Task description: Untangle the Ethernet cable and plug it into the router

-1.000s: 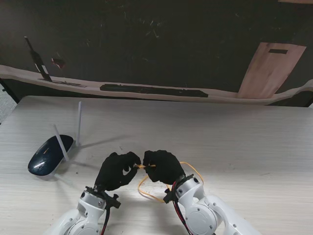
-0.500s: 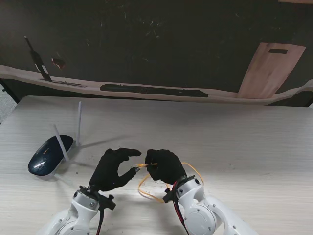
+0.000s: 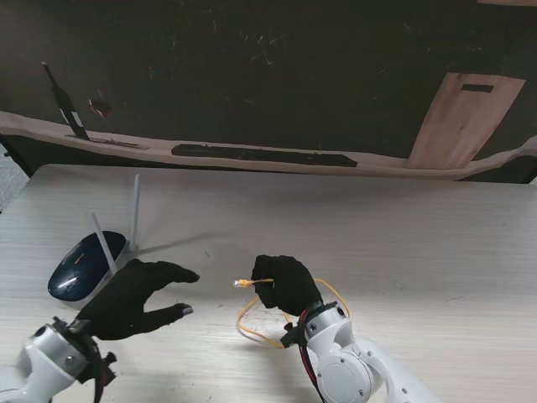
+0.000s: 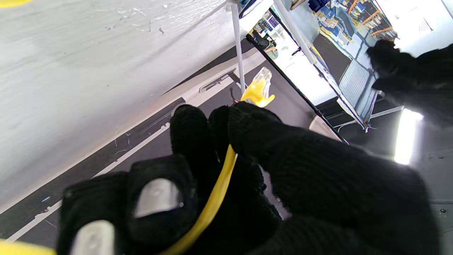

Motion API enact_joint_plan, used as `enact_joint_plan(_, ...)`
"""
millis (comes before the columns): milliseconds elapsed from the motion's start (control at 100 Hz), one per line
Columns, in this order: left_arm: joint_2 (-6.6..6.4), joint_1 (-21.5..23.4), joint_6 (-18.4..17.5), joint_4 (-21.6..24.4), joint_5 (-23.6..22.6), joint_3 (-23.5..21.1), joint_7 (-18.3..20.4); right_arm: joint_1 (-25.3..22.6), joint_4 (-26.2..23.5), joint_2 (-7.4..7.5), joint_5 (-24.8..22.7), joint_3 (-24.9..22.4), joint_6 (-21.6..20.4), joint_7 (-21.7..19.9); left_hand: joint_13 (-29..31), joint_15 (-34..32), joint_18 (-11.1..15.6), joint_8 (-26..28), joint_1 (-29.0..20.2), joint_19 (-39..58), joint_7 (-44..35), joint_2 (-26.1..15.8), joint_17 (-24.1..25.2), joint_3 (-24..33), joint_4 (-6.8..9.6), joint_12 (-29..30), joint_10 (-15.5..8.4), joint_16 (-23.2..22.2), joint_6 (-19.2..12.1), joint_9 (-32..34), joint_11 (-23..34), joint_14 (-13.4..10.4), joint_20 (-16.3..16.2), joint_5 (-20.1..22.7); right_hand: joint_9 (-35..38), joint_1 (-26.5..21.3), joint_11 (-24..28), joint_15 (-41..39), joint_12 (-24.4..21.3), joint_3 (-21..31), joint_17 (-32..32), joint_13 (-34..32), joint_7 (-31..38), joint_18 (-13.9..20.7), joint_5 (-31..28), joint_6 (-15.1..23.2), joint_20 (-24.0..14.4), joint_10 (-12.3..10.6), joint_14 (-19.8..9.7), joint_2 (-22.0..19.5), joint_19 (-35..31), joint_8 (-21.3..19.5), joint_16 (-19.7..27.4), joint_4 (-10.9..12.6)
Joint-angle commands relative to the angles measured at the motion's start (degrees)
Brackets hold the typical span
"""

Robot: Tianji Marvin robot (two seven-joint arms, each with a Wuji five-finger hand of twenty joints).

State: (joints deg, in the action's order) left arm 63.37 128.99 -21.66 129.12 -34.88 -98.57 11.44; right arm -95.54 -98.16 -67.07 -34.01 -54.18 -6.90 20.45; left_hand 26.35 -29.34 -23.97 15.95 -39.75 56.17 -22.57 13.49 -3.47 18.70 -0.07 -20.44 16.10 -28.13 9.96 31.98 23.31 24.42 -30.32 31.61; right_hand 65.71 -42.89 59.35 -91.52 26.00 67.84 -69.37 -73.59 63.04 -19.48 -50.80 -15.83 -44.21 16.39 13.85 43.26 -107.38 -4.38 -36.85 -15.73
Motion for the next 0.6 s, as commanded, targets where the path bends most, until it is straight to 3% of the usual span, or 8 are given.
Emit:
enact_joint_plan(0,-0.96,1.73,-0.38,0.25,-1.91,-1.66,-3.66,-0.64,-0.68,-0.15,0.28,-0.17,-0.20,-0.98,-2.19,1.42,1.72,-0.96,-0.89,-1.36,1.57,-2.29,1.81,-2.10,2.27,0.68,0.76,0.80,0.45,-2.33,-1.01,0.83,1.53,-1.98,4.95,-2.29,3.54,-2.71,0.62,1.01,-0.26,-0.63,1.48,13.38,-2.95,0.90,-1.02,9.65,3.17,-1.90,-12.60,-1.57,-0.68,0.59)
enact_joint_plan(120,-0.03,5.00,0.44,1.76,-5.76,-6.72,-6.25,-0.82,-0.86,-0.13,0.48,-0.37,0.01,-1.15,-3.22,3.51,2.39,-1.82,-0.74,-3.74,3.58,-2.87,2.18,-4.29,3.45,1.31,0.73,1.80,0.85,-3.02,-2.49,0.17,2.75,-2.12,4.96,-2.33,3.54,-2.70,0.63,0.99,-0.26,-0.63,1.42,13.36,-2.93,0.66,-1.02,9.65,3.16,-1.90,-12.60,-1.52,-0.71,0.61)
enact_joint_plan(240,0.72,7.58,3.68,2.56,-6.21,-11.39,-6.72,-0.83,-1.05,-0.06,0.58,-0.45,0.20,-1.57,-4.81,5.15,2.86,-2.40,-0.89,-5.24,6.02,-3.76,3.16,-6.68,3.76,1.72,0.81,2.41,1.37,-4.85,-3.87,-0.27,3.14,-3.17,5.01,-2.27,3.45,-2.66,0.60,0.94,-0.26,-0.63,1.42,13.37,-2.96,0.62,-1.03,9.74,3.29,-1.93,-12.60,-1.48,-0.74,0.61)
enact_joint_plan(420,1.31,8.54,11.70,2.14,-7.47,-14.83,-6.32,-0.58,-0.97,0.01,0.52,-0.36,0.68,-1.99,-7.16,7.50,3.43,-2.20,-1.09,-7.29,8.48,-4.13,4.41,-9.74,4.46,2.12,1.04,3.21,2.03,-7.24,-5.63,0.07,2.98,-3.94,5.05,-2.27,3.37,-2.65,0.59,0.89,-0.27,-0.64,1.41,13.41,-2.91,0.57,-1.04,9.67,3.18,-1.97,-12.60,-1.44,-0.78,0.61)
enact_joint_plan(590,0.86,6.03,18.77,-0.03,-7.54,-15.31,-2.83,-0.02,-0.44,-0.06,0.70,0.20,1.63,-2.19,-10.36,10.25,4.91,-3.12,-1.10,-10.87,13.17,-3.88,5.97,-11.56,5.25,2.86,0.84,4.42,3.59,-12.28,-7.62,-0.72,3.15,-8.95,5.06,-2.22,3.39,-2.65,0.61,0.82,-0.27,-0.64,1.42,13.45,-2.87,0.64,-1.03,9.65,3.15,-2.00,-12.60,-1.41,-0.82,0.61)
